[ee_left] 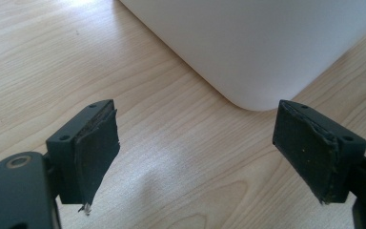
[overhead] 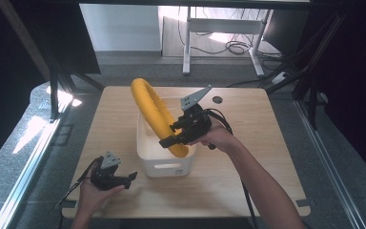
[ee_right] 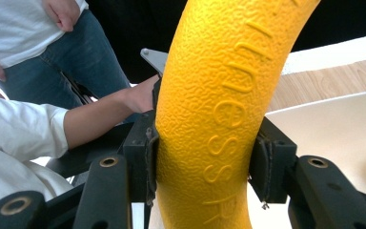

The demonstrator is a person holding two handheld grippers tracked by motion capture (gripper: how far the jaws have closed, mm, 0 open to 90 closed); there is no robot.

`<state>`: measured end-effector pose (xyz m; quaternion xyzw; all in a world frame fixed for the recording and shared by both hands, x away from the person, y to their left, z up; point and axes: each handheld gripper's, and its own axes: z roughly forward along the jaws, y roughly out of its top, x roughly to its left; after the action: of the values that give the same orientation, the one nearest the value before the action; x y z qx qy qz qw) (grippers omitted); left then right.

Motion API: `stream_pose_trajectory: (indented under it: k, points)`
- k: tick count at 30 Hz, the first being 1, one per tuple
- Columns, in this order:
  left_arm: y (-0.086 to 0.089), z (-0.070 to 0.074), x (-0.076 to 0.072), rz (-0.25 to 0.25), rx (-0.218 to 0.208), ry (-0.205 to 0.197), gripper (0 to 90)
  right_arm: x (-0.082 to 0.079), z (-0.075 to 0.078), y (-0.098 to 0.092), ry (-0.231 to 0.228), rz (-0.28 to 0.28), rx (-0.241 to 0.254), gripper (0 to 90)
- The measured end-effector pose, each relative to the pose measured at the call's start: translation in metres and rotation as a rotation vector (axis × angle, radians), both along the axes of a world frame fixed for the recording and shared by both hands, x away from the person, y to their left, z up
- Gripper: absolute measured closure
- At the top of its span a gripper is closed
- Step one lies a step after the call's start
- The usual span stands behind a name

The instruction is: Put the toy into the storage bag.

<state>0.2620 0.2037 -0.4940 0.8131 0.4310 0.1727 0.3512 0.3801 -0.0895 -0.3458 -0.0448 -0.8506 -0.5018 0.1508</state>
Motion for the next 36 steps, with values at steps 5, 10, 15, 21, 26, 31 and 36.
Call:
stream_pose_trajectory:
  k: [5,10,15,21,26,31,36]
  points:
    - [0.0,0.0,0.0,-0.001,-0.001,-0.001,15.7,0.001,-0.004,-0.002,-0.008,-0.002,-0.004,50.6]
    - [0.0,-0.001,0.0,-0.004,0.001,-0.001,15.7,0.006,-0.018,-0.004,0.014,-0.031,-0.04,50.2]
    - [-0.001,-0.001,0.0,-0.005,0.004,0.002,15.8,0.008,-0.023,-0.009,0.011,-0.051,-0.026,48.8]
    - [-0.001,-0.001,0.001,-0.005,0.004,0.006,15.7,0.006,-0.022,-0.015,-0.042,-0.109,-0.041,39.2]
    - [-0.002,-0.002,0.001,-0.005,0.004,0.007,15.5,0.003,-0.019,-0.031,-0.06,-0.182,0.007,32.2]
    - [-0.001,-0.001,0.001,-0.003,0.012,0.007,15.5,-0.004,-0.02,-0.053,-0.076,-0.227,0.069,32.3]
    - [0.0,-0.001,0.001,0.003,0.005,0.003,15.6,-0.015,-0.03,-0.091,-0.088,-0.299,0.137,32.3]
